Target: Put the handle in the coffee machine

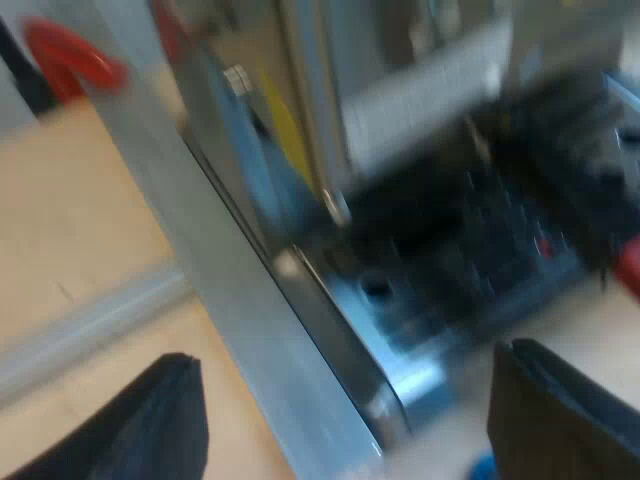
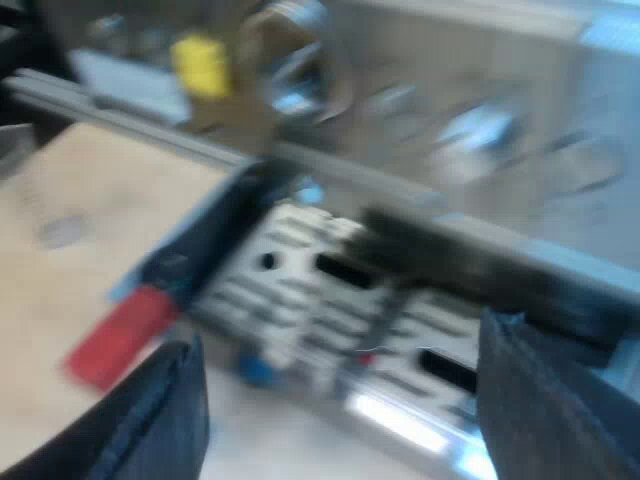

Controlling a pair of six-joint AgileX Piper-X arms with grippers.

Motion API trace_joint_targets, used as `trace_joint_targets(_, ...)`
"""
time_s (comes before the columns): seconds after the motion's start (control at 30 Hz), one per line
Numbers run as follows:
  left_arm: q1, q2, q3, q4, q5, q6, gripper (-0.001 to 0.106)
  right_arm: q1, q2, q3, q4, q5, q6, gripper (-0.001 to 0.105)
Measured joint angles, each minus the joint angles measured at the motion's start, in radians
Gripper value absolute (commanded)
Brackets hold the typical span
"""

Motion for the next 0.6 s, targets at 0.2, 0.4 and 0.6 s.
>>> trace_joint_targets(0.2,0.001,-0.003,-0.136,-0.006,0.000,0.000,0.062,-0.231,-0.002,-0.144,0.169,-0.036,-0.049,0.060)
trace_joint_targets(0.4,0.001,-0.006,-0.181,-0.022,0.000,0.024,0.062,-0.446,-0.004,-0.180,0.222,-0.049,-0.074,0.060)
trace_joint_targets(0.6,0.001,-0.012,-0.180,-0.020,-0.005,0.004,0.062,-0.644,-0.029,-0.180,0.270,-0.051,-0.076,0.060)
